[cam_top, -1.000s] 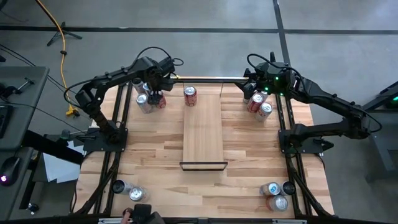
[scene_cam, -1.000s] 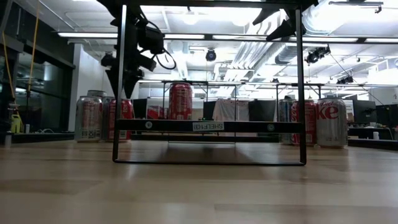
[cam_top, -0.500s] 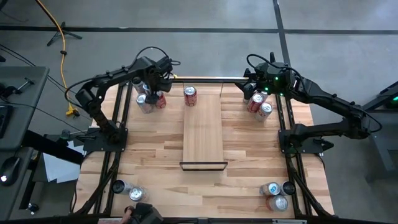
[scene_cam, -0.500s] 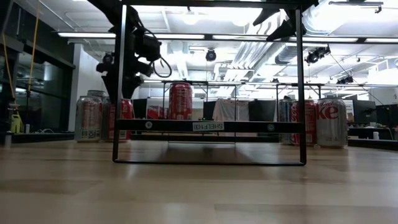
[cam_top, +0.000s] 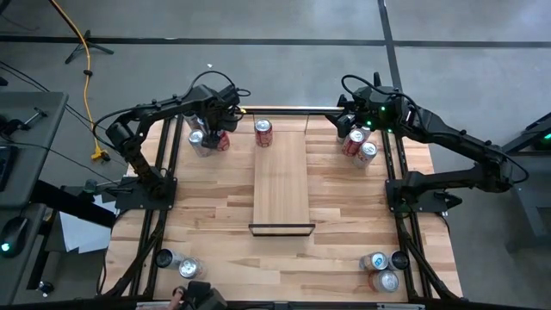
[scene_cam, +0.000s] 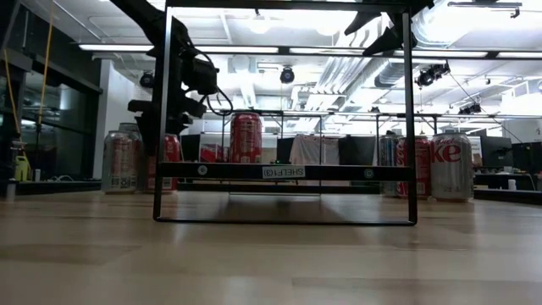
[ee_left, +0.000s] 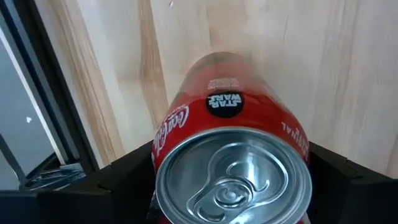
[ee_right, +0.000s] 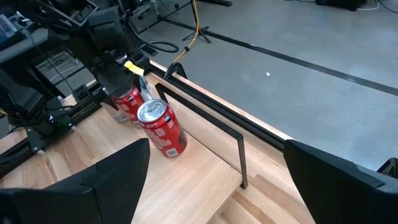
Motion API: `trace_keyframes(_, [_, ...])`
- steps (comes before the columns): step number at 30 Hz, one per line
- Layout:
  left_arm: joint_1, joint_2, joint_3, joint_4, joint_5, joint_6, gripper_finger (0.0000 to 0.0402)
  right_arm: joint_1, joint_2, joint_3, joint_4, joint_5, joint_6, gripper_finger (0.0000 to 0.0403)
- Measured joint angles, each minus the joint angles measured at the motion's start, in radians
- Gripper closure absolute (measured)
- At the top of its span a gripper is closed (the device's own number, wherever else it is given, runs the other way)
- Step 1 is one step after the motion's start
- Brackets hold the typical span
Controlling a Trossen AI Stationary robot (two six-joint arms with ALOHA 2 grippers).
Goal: Place canned beverage on shelf
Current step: Put the left red soda can on the shelf aligned with the other red soda can
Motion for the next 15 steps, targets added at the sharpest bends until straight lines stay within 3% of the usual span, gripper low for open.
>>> trace_keyframes(7, [-0.009, -0.005, 0.002, 0.014, 0.001, -0.082, 0.0181, 0.0, 0.0, 0.0, 0.0, 0.002, 0.004, 0.0046])
trace_keyframes(11, [-0.028, -0.016, 0.015, -0.033, 0.003, -0.149, 0.0181, 0.0, 0.0, 0.0, 0.0, 0.002, 0.004, 0.0046])
trace_keyframes(15, [-0.049, -0.019, 0.117, -0.164, 0.01, -0.363, 0.0181, 0.0, 0.0, 0.0, 0.0, 0.009, 0.003, 0.0046])
